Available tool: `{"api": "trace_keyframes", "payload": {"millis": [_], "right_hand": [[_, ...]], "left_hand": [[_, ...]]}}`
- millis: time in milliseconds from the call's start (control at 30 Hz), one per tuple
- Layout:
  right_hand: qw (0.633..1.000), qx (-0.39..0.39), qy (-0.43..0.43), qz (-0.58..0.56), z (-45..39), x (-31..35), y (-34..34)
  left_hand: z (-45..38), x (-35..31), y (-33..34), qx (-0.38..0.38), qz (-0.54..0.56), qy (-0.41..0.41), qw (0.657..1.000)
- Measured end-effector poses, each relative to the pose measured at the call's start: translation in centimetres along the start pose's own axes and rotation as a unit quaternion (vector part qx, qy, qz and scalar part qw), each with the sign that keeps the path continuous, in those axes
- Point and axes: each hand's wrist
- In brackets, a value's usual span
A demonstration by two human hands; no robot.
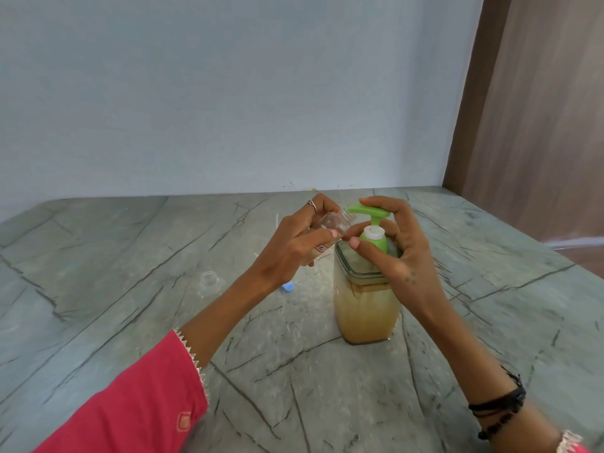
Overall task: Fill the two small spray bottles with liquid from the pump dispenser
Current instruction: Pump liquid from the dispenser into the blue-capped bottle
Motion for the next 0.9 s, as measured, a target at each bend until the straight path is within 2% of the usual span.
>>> {"api": "trace_keyframes", "payload": {"millis": [367,533,900], "right_hand": [[0.999,-0.002,-0.048,0.022,0.1,-0.7,-0.1],[0.989,-0.021,-0.117,0.089,0.0,-1.0,-0.2],[0.983,-0.060,-0.151,0.087,-0.4,-1.0,-0.1]], "left_hand": [[-0.1,0.2,-0.2,0.006,0.011,0.003,1.000],[0.0,0.0,-0.2,0.011,0.011,0.007,1.000],[0.0,0.1,-0.1,0.005,0.011,0.007,1.000]]}}
Point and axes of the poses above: each hand's wrist, its own z-axis away from the middle knuckle, its own y-axis out of the palm, x = y × z, and after that the axes turned 4 degrees about -x, right-handed
